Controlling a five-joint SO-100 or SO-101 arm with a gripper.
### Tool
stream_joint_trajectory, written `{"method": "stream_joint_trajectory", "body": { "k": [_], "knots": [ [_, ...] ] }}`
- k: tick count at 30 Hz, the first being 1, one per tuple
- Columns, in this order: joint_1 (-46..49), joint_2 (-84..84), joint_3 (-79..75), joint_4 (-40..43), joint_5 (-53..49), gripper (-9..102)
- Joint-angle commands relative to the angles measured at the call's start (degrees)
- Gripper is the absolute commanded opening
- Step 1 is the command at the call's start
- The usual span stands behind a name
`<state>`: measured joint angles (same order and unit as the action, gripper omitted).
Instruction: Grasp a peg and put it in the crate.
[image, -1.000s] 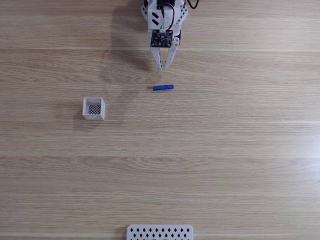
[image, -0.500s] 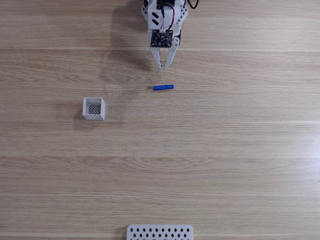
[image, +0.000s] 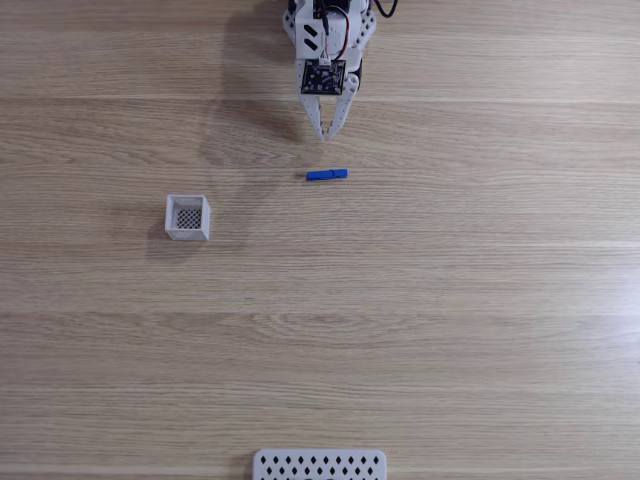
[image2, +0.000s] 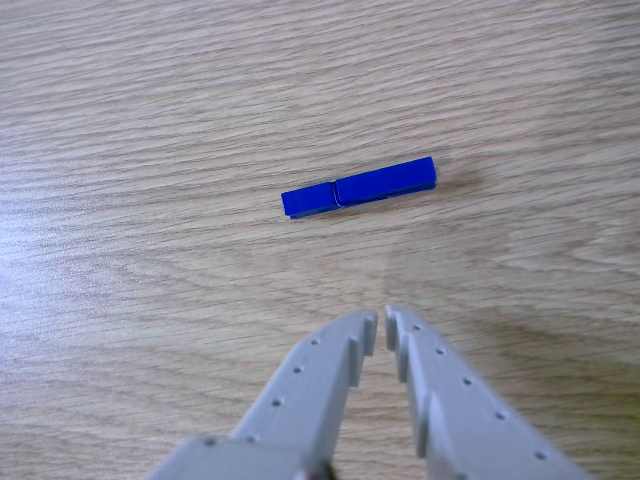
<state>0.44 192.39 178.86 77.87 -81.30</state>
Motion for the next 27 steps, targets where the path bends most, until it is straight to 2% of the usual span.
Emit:
{"method": "stream_joint_trajectory", "body": {
  "k": [1,5,9,11,13,16,19,22,24,27],
  "knots": [
    [0.5,-5.3,-3.4,-0.1,0.7,-1],
    [0.5,-17.2,-15.0,1.4,0.8,-1],
    [0.6,-37.4,-34.4,5.4,1.3,-1],
    [0.6,-49.1,-45.1,8.9,5.3,-1],
    [0.6,-60.8,-55.5,13.1,13.9,-1],
    [0.6,-75.6,-68.1,16.8,32.5,-1],
    [0.8,-86.7,-77.7,15.9,52.0,-1],
    [2.9,-92.5,-79.6,10.6,67.8,0],
    [4.9,-93.4,-79.4,5.1,73.5,0],
    [8.2,-92.8,-76.5,-1.1,73.7,0]
  ]
}}
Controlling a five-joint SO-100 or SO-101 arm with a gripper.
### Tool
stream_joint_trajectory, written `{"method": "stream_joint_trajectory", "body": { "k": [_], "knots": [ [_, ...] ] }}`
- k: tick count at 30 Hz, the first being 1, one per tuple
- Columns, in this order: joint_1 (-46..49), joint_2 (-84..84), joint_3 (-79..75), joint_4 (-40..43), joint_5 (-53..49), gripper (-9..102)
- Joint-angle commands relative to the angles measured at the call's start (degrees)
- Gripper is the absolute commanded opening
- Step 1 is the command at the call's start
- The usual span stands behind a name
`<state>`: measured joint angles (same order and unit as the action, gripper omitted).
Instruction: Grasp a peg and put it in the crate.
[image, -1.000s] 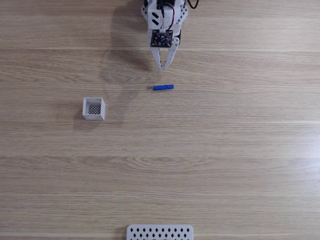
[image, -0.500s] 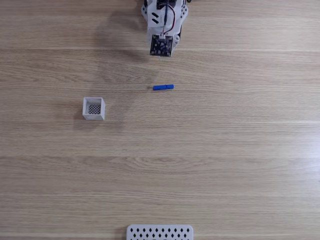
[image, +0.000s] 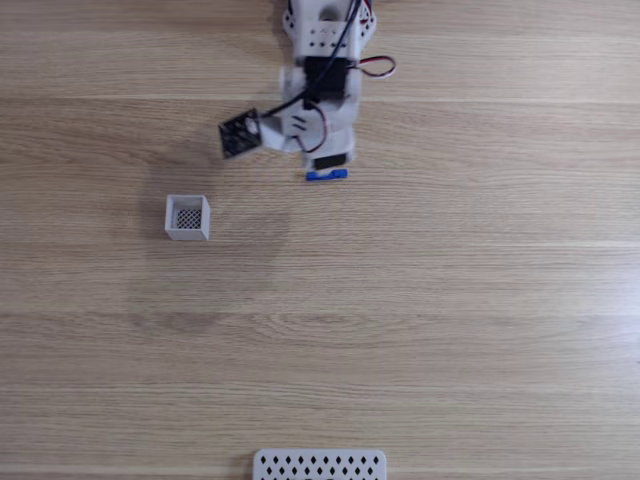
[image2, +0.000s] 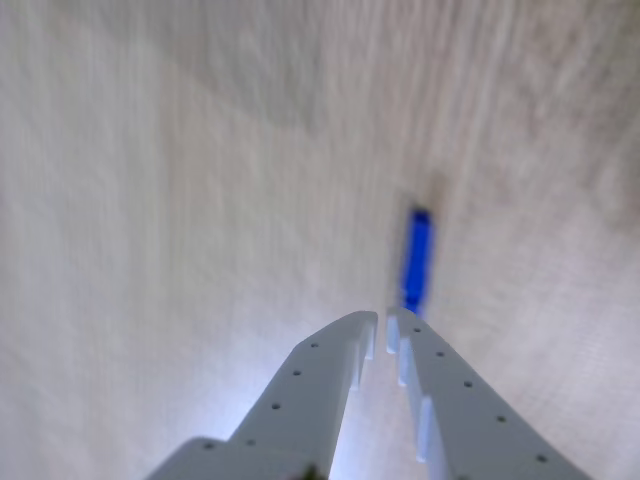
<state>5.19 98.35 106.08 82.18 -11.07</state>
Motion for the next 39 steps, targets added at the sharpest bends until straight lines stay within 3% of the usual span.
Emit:
{"method": "stream_joint_trajectory", "body": {
  "k": [1,6,14,39],
  "knots": [
    [3.3,1.8,-2.5,-6.8,2.9,0],
    [2.3,3.5,4.7,-8.5,1.6,2],
    [1.8,5.5,8.7,-8.4,1.8,23],
    [-3.9,-0.1,15.5,-11.2,1.0,21]
  ]
}}
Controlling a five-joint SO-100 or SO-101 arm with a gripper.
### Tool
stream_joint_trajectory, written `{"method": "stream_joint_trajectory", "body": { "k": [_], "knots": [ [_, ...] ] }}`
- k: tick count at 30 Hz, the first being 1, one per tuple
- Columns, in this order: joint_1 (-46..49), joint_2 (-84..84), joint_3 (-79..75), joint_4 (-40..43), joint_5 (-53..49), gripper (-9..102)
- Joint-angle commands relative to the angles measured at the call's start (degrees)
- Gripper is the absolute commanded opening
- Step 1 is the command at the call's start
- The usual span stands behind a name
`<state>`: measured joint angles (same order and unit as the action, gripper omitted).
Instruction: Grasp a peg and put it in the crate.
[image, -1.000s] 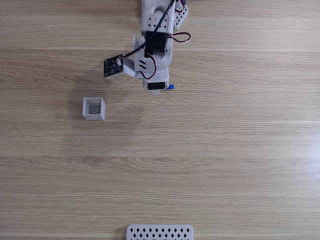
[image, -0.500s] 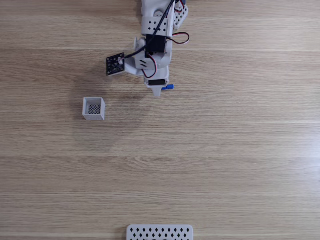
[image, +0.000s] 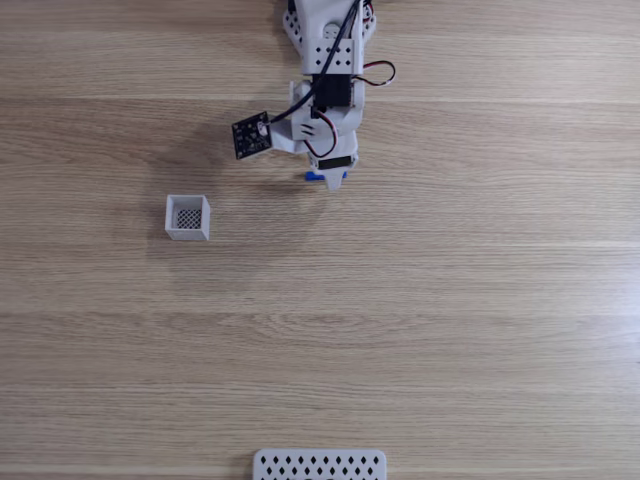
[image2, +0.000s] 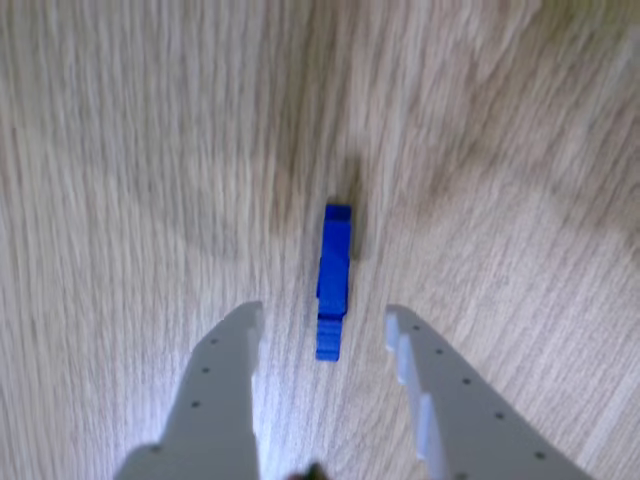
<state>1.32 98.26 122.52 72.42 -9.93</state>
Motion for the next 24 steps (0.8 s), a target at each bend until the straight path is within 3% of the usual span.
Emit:
{"method": "stream_joint_trajectory", "body": {
  "k": [1,9,14,18,21,24],
  "knots": [
    [0.4,-1.1,-1.0,-2.2,-0.2,21],
    [0.2,-5.0,-1.1,-5.7,-0.4,18],
    [0.8,-4.9,-1.0,-5.4,-3.1,-4],
    [0.9,-4.1,-1.1,-5.6,-6.3,1],
    [1.0,0.1,-1.2,-5.8,-12.7,-1],
    [2.1,8.3,-1.1,-8.1,-26.3,-1]
  ]
}}
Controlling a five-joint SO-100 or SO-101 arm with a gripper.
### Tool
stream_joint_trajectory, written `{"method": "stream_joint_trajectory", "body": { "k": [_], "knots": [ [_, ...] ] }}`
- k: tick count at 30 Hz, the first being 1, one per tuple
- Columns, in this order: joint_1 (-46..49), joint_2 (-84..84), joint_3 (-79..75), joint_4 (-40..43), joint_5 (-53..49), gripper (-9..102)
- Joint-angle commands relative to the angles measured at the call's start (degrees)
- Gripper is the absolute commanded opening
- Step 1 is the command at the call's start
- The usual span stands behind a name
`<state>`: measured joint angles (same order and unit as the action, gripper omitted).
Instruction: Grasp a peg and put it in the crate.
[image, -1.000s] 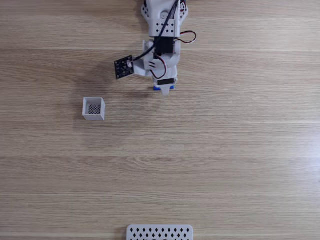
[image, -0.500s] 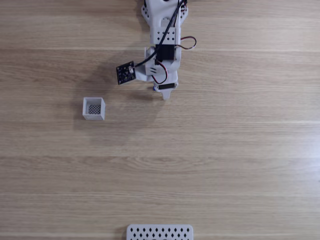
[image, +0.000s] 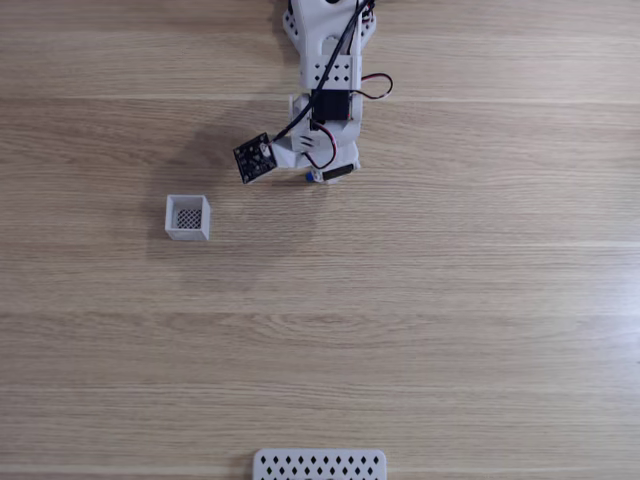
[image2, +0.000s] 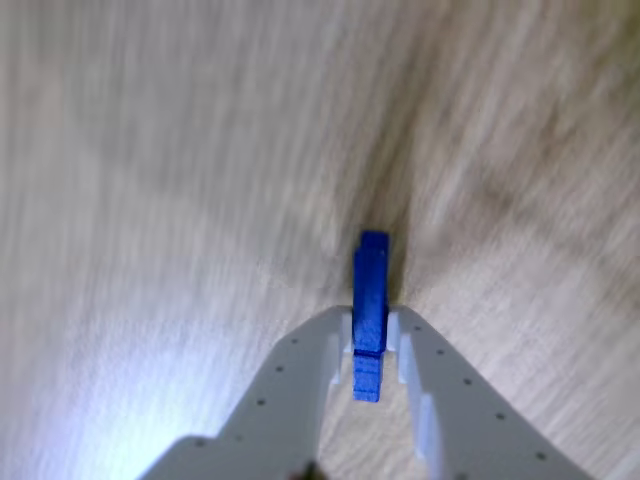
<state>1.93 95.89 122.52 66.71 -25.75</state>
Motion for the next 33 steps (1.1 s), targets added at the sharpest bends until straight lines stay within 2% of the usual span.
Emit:
{"method": "stream_joint_trajectory", "body": {
  "k": [1,5,10,13,16,20,33],
  "knots": [
    [2.7,13.1,-1.1,-4.3,-16.3,-1],
    [10.5,19.9,-0.6,-16.8,-41.5,-1],
    [24.0,19.2,5.8,-42.7,-67.1,-1],
    [30.9,15.0,10.7,-59.5,-73.9,-1],
    [35.7,9.6,12.3,-71.2,-74.2,-1],
    [37.8,4.5,10.2,-73.5,-72.5,-1],
    [34.3,3.3,8.8,-66.5,-70.0,0]
  ]
}}
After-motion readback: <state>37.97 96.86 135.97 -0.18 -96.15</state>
